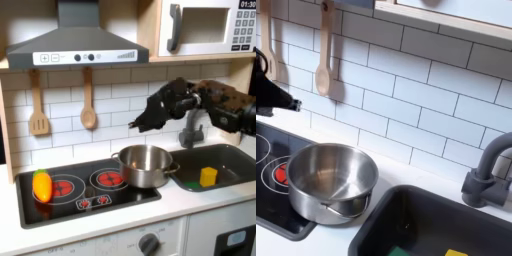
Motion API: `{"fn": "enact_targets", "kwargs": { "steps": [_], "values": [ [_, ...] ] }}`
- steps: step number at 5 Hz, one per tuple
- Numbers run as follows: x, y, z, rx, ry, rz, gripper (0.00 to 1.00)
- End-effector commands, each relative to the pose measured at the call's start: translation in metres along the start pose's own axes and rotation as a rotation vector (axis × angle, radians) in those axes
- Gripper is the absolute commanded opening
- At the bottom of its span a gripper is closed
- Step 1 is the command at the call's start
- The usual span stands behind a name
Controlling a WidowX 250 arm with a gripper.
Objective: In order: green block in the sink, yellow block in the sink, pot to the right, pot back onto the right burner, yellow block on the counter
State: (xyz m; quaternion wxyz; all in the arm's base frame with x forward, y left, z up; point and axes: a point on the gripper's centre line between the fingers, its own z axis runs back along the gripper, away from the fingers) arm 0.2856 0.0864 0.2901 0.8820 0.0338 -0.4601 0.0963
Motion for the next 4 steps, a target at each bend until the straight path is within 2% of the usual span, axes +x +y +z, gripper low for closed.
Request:
{"fn": "enact_targets", "kwargs": {
  "steps": [1, 2, 3, 4],
  "values": [
    [-0.067, -0.050, 0.025, -0.075, 0.268, -0.034, 1.00],
    [-0.110, -0.089, 0.054, -0.188, 0.333, -0.025, 1.00],
    [-0.148, -0.108, 0.074, -0.252, 0.448, -0.011, 1.00],
    [-0.134, -0.088, 0.066, -0.089, 0.497, -0.031, 1.00]
  ]
}}
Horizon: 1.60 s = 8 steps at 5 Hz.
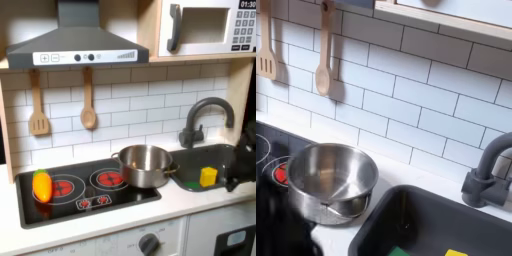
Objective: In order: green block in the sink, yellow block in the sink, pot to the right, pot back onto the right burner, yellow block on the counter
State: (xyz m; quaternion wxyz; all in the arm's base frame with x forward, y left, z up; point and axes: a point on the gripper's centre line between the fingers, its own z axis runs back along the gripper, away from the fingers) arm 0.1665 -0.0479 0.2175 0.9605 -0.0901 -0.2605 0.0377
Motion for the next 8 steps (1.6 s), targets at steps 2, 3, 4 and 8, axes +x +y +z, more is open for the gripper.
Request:
{"fn": "enact_targets", "kwargs": {
  "steps": [2, 3, 4, 8],
  "values": [
    [0.010, 0.033, -0.013, 0.255, 0.298, 0.064, 1.00],
    [0.008, 0.033, -0.011, 0.256, 0.304, 0.061, 1.00],
    [0.008, 0.033, -0.011, 0.256, 0.304, 0.061, 1.00],
    [0.002, 0.042, -0.023, 0.255, 0.245, 0.016, 1.00]
  ]
}}
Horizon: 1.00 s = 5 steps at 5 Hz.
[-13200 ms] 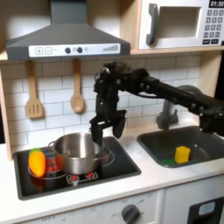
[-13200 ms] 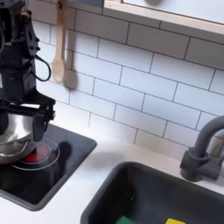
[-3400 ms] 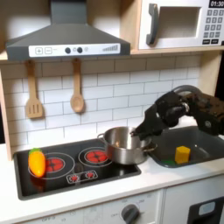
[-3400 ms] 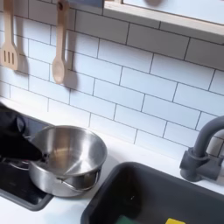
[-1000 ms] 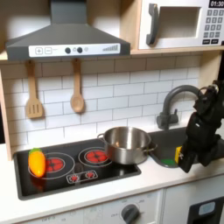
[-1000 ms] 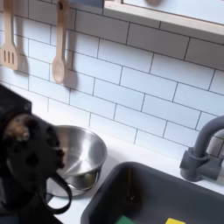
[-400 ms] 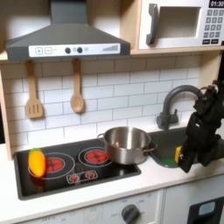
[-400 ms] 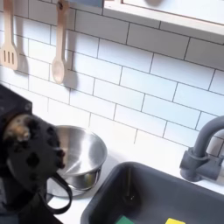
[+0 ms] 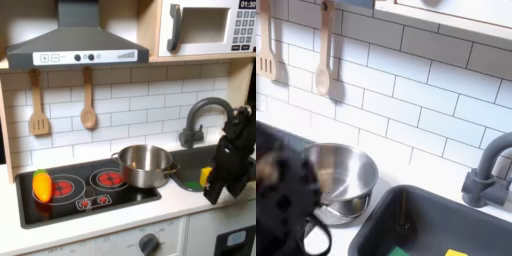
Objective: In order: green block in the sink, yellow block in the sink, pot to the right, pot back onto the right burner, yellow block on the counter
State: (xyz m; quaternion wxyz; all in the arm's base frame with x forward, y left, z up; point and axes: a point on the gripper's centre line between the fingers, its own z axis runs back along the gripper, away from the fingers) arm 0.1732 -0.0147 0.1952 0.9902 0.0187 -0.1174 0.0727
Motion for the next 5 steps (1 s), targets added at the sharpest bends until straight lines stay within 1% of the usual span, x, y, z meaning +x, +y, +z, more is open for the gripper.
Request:
{"fn": "enact_targets", "kwargs": {
  "steps": [1, 2, 4, 5],
  "values": [
    [0.021, 0.009, -0.010, 0.003, -0.095, -0.007, 1.00],
    [0.040, 0.021, -0.012, -0.003, -0.179, 0.029, 1.00],
    [0.077, 0.061, -0.007, 0.071, -0.372, 0.080, 1.00],
    [0.091, 0.077, 0.000, 0.085, -0.465, 0.086, 0.65]
  ]
}}
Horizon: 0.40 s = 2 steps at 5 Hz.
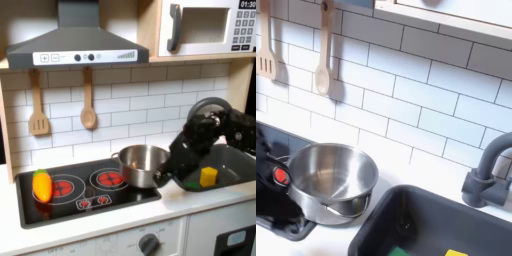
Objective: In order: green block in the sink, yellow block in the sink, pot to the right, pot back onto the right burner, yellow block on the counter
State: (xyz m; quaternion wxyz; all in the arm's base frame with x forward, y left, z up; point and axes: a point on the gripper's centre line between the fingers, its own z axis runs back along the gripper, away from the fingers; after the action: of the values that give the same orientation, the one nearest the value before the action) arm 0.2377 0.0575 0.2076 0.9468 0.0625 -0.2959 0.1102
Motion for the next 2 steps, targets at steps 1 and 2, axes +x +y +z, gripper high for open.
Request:
{"fn": "enact_targets", "kwargs": {
  "steps": [1, 2],
  "values": [
    [0.040, 0.021, 0.001, -0.015, -0.194, 0.008, 0.00],
    [0.059, 0.026, 0.004, -0.017, -0.262, 0.016, 0.00]
  ]
}}
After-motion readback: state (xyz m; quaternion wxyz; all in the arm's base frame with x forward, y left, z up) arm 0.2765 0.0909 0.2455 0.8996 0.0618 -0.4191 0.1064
